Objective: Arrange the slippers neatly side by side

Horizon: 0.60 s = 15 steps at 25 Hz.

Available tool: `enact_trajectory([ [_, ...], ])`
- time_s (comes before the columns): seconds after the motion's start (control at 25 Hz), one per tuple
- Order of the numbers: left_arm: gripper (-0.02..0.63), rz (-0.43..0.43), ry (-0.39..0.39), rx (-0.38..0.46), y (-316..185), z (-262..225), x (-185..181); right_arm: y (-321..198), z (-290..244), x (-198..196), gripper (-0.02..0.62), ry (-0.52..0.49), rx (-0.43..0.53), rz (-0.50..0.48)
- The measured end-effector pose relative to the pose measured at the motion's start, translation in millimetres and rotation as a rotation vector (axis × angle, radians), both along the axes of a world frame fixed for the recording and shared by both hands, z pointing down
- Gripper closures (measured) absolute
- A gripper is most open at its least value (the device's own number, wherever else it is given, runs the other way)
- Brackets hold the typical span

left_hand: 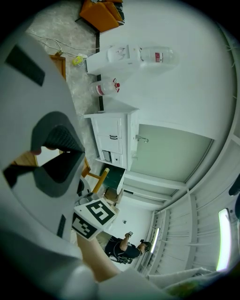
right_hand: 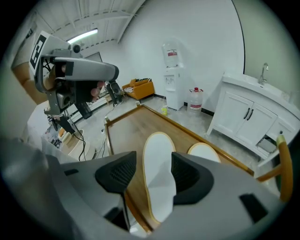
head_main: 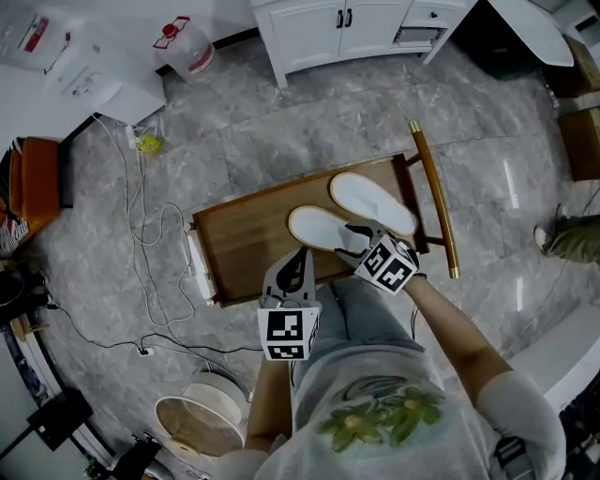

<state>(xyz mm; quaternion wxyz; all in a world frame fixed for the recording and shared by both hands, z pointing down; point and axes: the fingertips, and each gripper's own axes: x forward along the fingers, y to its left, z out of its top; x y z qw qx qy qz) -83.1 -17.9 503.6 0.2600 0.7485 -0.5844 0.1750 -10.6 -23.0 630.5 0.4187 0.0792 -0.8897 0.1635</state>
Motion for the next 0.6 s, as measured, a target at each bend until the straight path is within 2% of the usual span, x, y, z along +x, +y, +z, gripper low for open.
enact_trajectory([
  [0.28,0.591,0.064,0.014,-0.019,0.4,13.1,5.2,0.9,29.8,-5.9,0.371,0.056,0.006,-0.047],
  [0.6,0.590,0.092,0.033,-0.050,5.8,43.2,-3.1,-0.9,61.4,-10.1,0.370,0.105,0.026,-0.071],
])
